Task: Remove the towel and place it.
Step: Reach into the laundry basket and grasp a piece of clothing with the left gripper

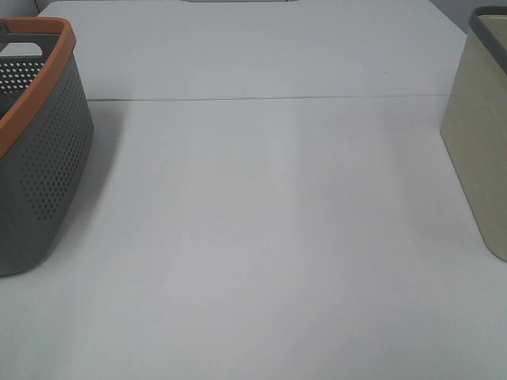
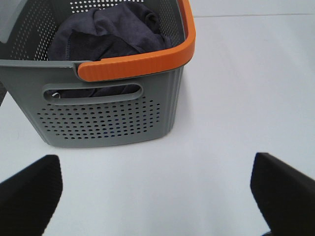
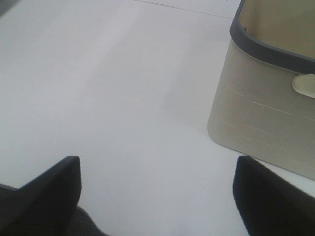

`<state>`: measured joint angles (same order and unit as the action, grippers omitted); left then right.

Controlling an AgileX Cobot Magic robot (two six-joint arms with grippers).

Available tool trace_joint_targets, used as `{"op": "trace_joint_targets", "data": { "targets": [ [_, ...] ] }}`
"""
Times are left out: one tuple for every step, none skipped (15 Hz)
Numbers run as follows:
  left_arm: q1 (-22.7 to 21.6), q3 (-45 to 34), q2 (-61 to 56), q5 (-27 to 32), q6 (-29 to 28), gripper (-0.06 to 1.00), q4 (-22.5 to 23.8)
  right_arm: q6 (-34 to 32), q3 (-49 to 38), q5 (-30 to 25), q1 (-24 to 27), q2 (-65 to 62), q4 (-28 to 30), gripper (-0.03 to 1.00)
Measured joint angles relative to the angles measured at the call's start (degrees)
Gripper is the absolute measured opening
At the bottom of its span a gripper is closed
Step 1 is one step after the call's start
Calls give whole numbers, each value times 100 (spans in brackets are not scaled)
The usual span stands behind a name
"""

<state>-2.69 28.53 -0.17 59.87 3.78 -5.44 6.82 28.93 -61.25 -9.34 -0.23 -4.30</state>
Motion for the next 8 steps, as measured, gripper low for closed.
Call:
{"op": "trace_joint_targets", "data": {
  "targets": [
    [0,0,0,0,29,98,-11,0,0,0,0,0,0,75],
    [0,0,0,0,29,98,-17,0,0,0,0,0,0,75],
    [0,0,0,0,34,98,-17,0,0,0,0,0,0,75],
    [0,0,0,0,34,98,-17,0,0,0,0,0,0,75],
    [0,0,0,0,34,98,-17,0,0,0,0,0,0,75],
    [0,0,0,0,46,98,-17,0,0,0,0,0,0,75],
    [0,0,0,0,46,98,-17,0,0,0,0,0,0,75],
    [0,0,0,0,52,98,-17,0,0,0,0,0,0,75]
  ]
}}
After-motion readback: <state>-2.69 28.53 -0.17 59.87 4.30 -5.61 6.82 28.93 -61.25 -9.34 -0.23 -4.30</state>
